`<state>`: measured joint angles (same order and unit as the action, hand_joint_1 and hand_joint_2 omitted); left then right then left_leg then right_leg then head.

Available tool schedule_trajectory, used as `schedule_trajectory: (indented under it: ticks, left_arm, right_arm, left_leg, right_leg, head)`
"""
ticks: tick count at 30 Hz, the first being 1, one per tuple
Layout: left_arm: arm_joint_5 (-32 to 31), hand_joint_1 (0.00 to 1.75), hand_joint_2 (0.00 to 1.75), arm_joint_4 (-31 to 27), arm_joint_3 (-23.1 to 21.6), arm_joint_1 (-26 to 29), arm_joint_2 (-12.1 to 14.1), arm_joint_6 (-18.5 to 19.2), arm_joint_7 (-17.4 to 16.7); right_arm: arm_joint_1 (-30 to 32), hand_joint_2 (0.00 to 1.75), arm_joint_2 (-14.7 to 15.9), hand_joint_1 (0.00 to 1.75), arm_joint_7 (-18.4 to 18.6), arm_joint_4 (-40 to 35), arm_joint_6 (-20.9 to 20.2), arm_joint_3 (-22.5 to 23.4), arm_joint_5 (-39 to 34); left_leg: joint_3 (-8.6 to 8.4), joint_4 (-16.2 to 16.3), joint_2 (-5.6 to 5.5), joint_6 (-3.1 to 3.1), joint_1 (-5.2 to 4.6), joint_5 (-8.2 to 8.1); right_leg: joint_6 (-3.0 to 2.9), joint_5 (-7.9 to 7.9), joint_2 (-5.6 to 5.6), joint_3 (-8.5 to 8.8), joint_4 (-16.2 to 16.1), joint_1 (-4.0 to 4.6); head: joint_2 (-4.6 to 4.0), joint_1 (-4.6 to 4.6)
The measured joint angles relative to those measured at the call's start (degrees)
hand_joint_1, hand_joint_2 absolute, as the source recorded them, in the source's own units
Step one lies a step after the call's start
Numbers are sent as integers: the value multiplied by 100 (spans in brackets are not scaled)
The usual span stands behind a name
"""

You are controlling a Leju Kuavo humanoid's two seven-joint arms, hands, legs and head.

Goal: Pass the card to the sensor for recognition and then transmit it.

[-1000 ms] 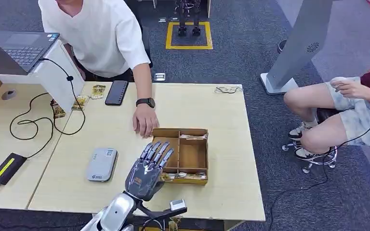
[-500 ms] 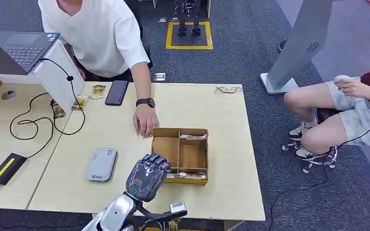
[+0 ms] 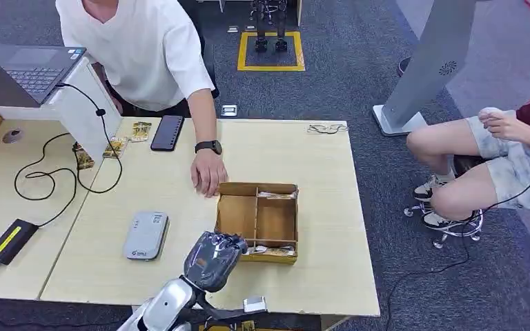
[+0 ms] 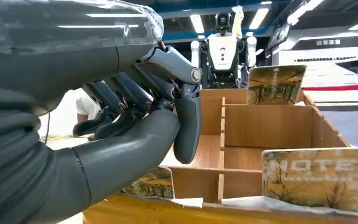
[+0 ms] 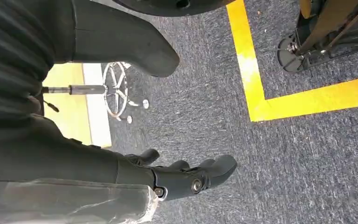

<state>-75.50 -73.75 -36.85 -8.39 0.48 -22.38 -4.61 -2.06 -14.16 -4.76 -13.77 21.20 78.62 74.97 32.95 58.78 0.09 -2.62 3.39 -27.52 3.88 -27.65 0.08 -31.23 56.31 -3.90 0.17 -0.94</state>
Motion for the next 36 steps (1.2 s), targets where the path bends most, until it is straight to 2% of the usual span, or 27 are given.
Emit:
schedule_trajectory:
  ticks: [4, 11, 13, 16, 19, 21, 26, 36]
  left_arm:
    - [123, 175, 175, 0, 0, 15, 4, -171, 50]
    - [513, 175, 175, -41, 35, 48, -15, -972, 197]
    - [854, 175, 175, -129, 130, 71, -57, -1369, 386]
    - [1375, 175, 175, -317, 427, 83, -217, -1683, 842]
    - [1831, 175, 175, -518, 812, 97, -421, -1727, 1415]
    - [2065, 175, 175, -597, 1040, 76, -555, -1733, 1608]
    - [2245, 175, 175, -678, 1338, -53, -689, -1733, 1637]
    - [2230, 175, 175, -678, 1419, -114, -706, -1733, 1561]
  right_arm:
    - [0, 175, 0, 0, 0, 0, 13, 0, 59]
    - [1, 175, 0, 0, 0, 0, 77, 0, 74]
    - [2, 175, 0, 0, 0, 0, 102, 0, 83]
    - [0, 175, 0, 0, 0, 7, 160, 0, 92]
    - [2, 175, 0, 0, 0, 13, 197, 0, 105]
    - [-3, 175, 0, 0, 0, 22, 208, 0, 142]
    - [-6, 175, 0, 0, 0, 40, 212, 0, 184]
    - [-14, 175, 0, 0, -2, 53, 203, 0, 181]
  left_leg:
    - [0, 0, 0, 0, 0, 0]
    - [2, 0, -1, 0, 0, 0]
    - [2, 0, -2, 0, 0, 0]
    - [3, 0, -2, 0, 0, 0]
    - [3, 0, -2, 0, 0, 0]
    - [2, 0, -3, 0, 0, 0]
    - [2, 0, -2, 0, 0, 0]
    - [3, 0, -2, 0, 0, 0]
  right_leg:
    - [0, 0, 0, 0, 0, 0]
    - [0, 0, -1, 0, 0, 0]
    - [0, 0, -2, -1, 0, 0]
    - [0, 0, -3, -1, 0, 0]
    - [0, 0, -3, -1, 0, 0]
    - [0, 0, -3, 0, 0, 0]
    - [0, 1, -2, -1, 0, 0]
    - [0, 1, -2, -1, 0, 0]
  head:
    - [0, 0]
    - [0, 2]
    - [0, 0]
    - [0, 0]
    - [0, 2]
    - [0, 2]
    - [0, 0]
    - [0, 0]
